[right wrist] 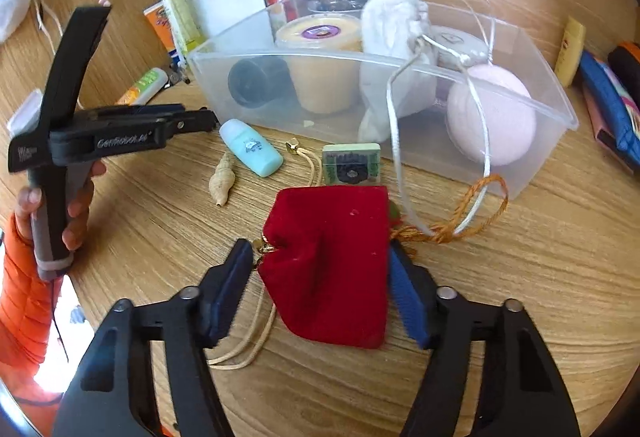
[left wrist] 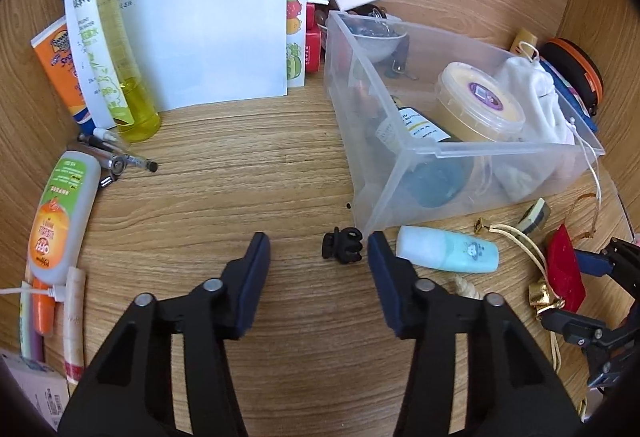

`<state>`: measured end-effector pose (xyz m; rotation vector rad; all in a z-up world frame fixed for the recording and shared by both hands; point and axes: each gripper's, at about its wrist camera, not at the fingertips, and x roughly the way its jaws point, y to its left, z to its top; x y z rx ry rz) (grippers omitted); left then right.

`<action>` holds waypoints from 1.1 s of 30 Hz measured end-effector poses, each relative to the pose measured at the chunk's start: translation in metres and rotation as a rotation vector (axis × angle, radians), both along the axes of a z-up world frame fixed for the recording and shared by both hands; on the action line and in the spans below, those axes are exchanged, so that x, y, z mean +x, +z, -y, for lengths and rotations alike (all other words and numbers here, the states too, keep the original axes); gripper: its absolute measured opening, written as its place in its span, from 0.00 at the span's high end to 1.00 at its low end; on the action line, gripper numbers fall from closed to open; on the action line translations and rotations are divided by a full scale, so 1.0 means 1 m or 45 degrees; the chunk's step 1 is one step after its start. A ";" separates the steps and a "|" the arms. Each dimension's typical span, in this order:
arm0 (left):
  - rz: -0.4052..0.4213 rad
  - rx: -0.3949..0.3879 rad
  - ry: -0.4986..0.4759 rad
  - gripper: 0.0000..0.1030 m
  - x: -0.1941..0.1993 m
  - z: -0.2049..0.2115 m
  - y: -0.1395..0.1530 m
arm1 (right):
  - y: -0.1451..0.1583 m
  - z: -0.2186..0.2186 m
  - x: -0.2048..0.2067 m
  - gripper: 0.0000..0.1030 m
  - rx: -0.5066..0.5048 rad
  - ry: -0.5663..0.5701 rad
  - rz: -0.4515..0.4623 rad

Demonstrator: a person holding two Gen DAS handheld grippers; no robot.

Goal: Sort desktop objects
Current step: 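Withdraw both tools from the bin toward the red pouch and black clip, then grasp the black hair clip with the left tool while the right tool grasps the red velvet pouch, then carry the black clip and red pouch into the clear bin and release both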

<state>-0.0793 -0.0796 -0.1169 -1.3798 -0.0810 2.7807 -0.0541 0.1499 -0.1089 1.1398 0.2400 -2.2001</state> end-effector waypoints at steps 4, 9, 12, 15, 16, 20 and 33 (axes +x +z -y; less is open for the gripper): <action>0.008 0.012 -0.023 0.58 -0.002 -0.003 -0.003 | -0.001 0.001 0.003 0.51 0.014 0.029 -0.025; -0.007 -0.023 -0.059 0.71 0.001 -0.010 -0.003 | 0.000 -0.003 0.003 0.62 -0.007 0.039 -0.019; -0.017 -0.050 -0.060 0.72 0.002 -0.014 -0.003 | 0.003 -0.007 0.003 0.67 -0.040 0.036 -0.010; -0.019 -0.057 -0.073 0.78 0.003 -0.016 -0.003 | 0.007 -0.015 0.004 0.70 -0.068 0.016 -0.011; -0.020 -0.062 -0.076 0.79 0.005 -0.014 -0.004 | 0.008 -0.016 0.005 0.70 -0.075 0.013 -0.010; -0.027 -0.073 -0.079 0.82 0.009 -0.011 -0.003 | 0.014 -0.029 0.010 0.71 -0.099 -0.003 -0.014; -0.063 -0.030 -0.083 0.82 0.034 -0.015 0.009 | 0.043 -0.062 0.025 0.71 -0.166 -0.052 -0.088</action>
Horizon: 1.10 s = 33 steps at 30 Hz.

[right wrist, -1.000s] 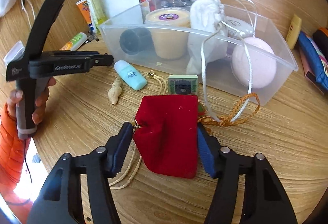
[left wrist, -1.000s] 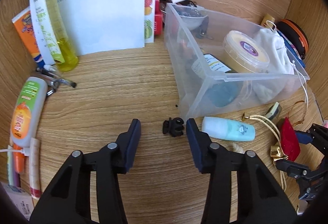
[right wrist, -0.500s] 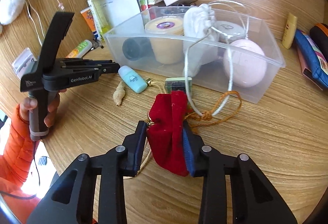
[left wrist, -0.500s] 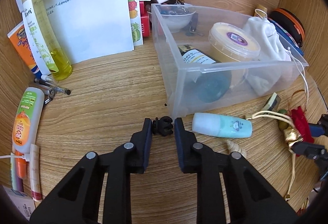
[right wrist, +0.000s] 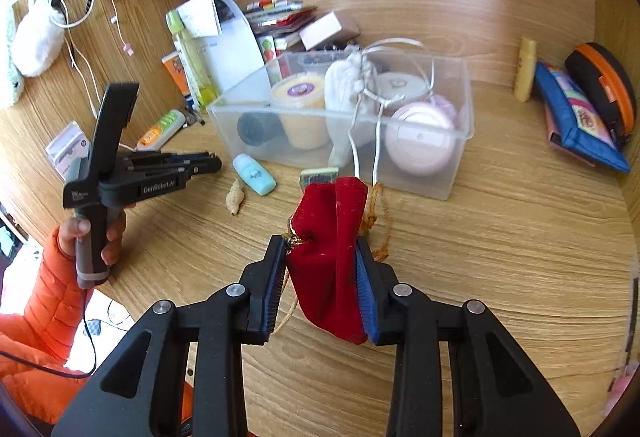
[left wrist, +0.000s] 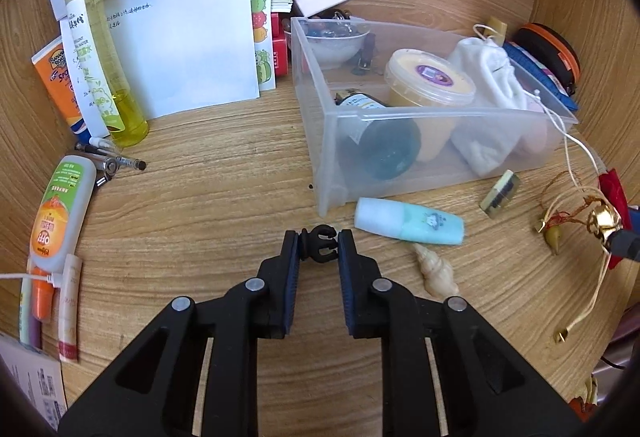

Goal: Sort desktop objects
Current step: 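Carry the black clip and red pouch into the clear bin and release both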

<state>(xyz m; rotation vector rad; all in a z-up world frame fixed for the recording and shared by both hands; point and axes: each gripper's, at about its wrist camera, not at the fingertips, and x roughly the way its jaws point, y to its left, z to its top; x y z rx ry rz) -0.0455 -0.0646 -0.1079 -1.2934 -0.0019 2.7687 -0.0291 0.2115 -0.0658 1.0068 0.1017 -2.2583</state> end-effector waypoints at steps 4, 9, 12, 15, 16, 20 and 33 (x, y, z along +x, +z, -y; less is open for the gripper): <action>-0.011 0.014 -0.010 0.82 0.011 -0.003 0.005 | -0.005 -0.004 0.001 0.68 0.036 -0.018 0.005; -0.026 0.024 -0.032 0.82 0.014 -0.012 0.009 | -0.024 -0.012 -0.004 0.62 0.095 -0.068 0.066; -0.035 0.026 -0.044 0.82 0.020 -0.017 0.013 | -0.033 -0.017 -0.003 0.60 0.117 -0.084 0.090; -0.038 0.040 -0.052 0.82 0.025 -0.020 0.015 | -0.038 -0.023 -0.001 0.60 0.112 -0.088 0.099; -0.039 0.042 -0.054 0.82 0.026 -0.021 0.016 | -0.038 -0.026 0.000 0.60 0.103 -0.090 0.099; -0.047 0.047 -0.066 0.82 0.029 -0.026 0.018 | -0.038 -0.037 0.005 0.62 0.081 -0.097 0.099; -0.126 0.058 -0.120 0.82 0.035 -0.046 0.041 | -0.004 -0.086 0.027 0.63 -0.031 -0.207 0.009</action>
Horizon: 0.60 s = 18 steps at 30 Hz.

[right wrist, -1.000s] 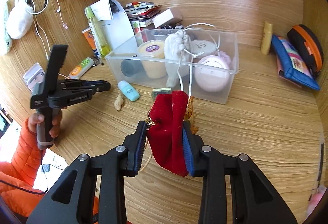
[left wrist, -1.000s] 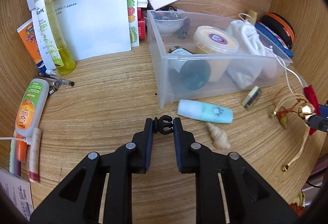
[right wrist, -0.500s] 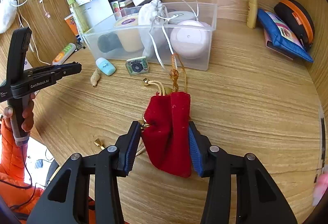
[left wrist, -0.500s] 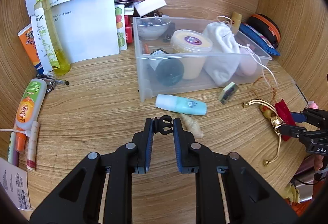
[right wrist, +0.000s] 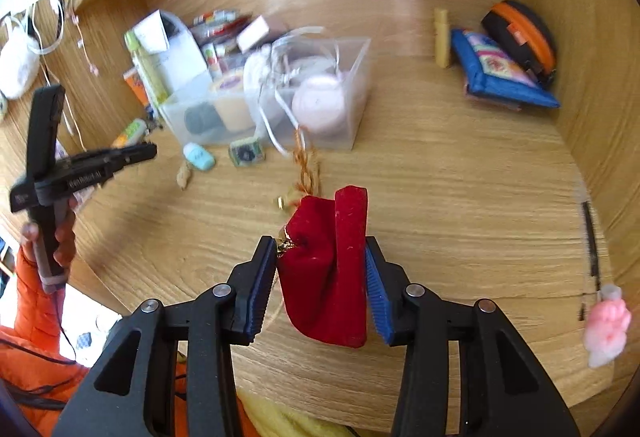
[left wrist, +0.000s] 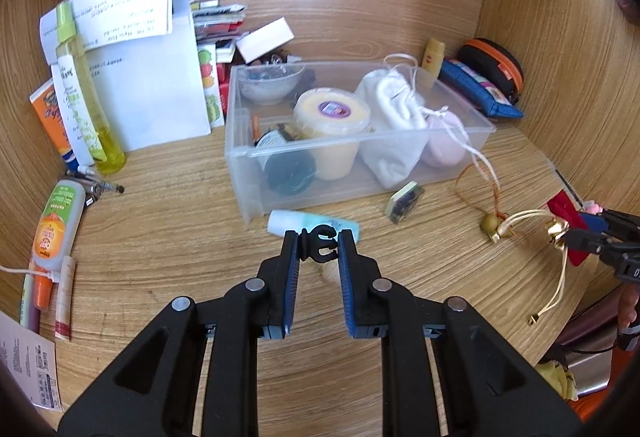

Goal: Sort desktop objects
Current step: 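Carry the black clip and red pouch into the clear bin and release both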

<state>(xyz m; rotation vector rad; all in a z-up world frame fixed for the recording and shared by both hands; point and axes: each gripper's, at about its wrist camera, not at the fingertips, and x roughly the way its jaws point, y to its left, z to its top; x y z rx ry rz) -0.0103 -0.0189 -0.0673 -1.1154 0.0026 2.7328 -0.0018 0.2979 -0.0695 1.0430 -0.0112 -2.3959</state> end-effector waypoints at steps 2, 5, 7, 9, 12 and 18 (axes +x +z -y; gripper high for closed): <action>-0.016 0.002 -0.003 0.82 0.000 -0.002 0.004 | 0.010 -0.001 -0.001 0.65 -0.011 -0.003 -0.032; -0.043 0.015 -0.007 0.82 0.000 -0.006 0.011 | 0.023 0.002 -0.006 0.65 -0.019 0.002 -0.076; -0.065 0.025 -0.012 0.82 -0.001 -0.007 0.016 | 0.033 0.004 -0.011 0.65 -0.026 0.005 -0.107; -0.086 0.034 -0.012 0.82 -0.001 -0.007 0.020 | 0.042 0.009 -0.017 0.65 -0.042 0.016 -0.137; -0.115 0.044 -0.015 0.82 -0.005 -0.008 0.027 | 0.055 0.019 -0.027 0.65 -0.058 0.039 -0.188; -0.150 0.042 -0.004 0.82 -0.015 -0.008 0.038 | 0.077 0.043 -0.061 0.65 -0.088 0.072 -0.243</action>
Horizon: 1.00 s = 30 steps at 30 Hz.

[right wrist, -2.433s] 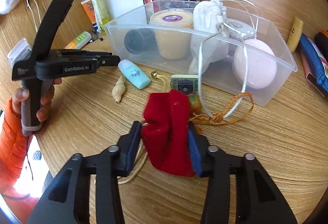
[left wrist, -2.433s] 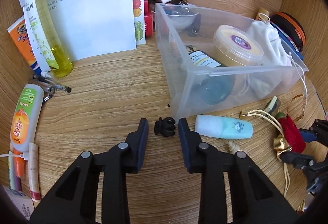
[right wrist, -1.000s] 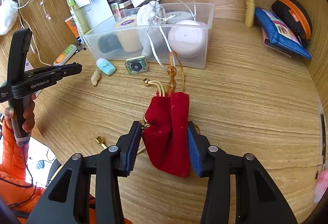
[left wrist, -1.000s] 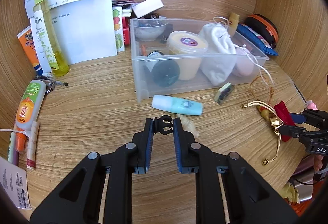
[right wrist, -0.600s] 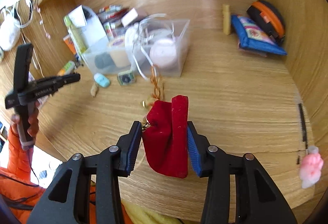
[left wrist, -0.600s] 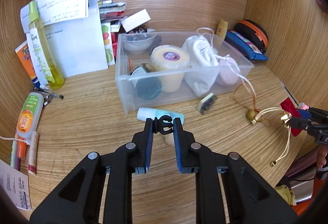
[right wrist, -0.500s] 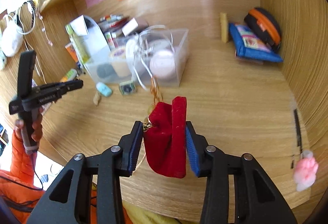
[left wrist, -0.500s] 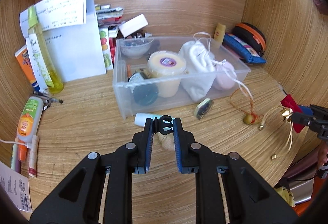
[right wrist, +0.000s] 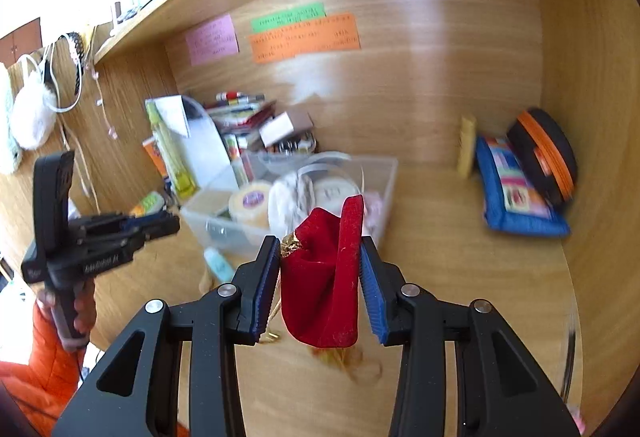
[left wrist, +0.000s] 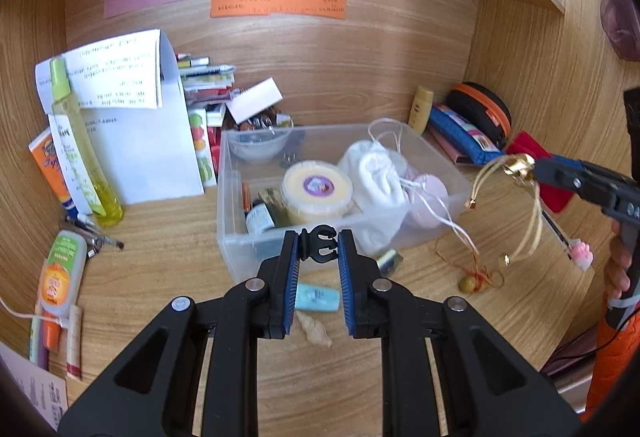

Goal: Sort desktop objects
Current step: 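Carry the black clip and red pouch into the clear bin and release both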

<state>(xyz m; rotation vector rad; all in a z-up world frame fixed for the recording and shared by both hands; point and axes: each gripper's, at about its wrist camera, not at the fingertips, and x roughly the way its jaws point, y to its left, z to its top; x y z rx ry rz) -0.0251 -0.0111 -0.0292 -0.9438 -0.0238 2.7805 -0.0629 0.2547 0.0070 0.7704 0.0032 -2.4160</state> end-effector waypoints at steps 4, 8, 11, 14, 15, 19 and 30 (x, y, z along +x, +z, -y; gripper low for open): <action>-0.022 0.007 0.025 0.82 -0.011 0.005 0.007 | 0.013 0.015 -0.021 0.65 -0.009 0.016 -0.032; -0.036 0.022 0.061 0.82 -0.025 0.015 0.012 | 0.024 0.028 -0.044 0.65 -0.015 0.012 -0.052; -0.045 0.030 0.089 0.82 -0.035 0.023 0.017 | 0.027 0.035 -0.058 0.65 -0.008 -0.003 -0.061; -0.047 0.034 0.117 0.82 -0.048 0.031 0.019 | 0.027 0.041 -0.072 0.65 -0.009 -0.015 -0.053; -0.047 0.038 0.128 0.82 -0.051 0.033 0.020 | 0.026 0.042 -0.076 0.65 -0.004 -0.025 -0.051; -0.021 0.047 0.153 0.82 -0.068 0.040 0.017 | 0.017 0.050 -0.088 0.65 0.028 -0.061 -0.042; 0.105 0.060 0.152 0.82 -0.108 0.033 -0.018 | -0.031 0.052 -0.112 0.65 0.081 -0.092 0.077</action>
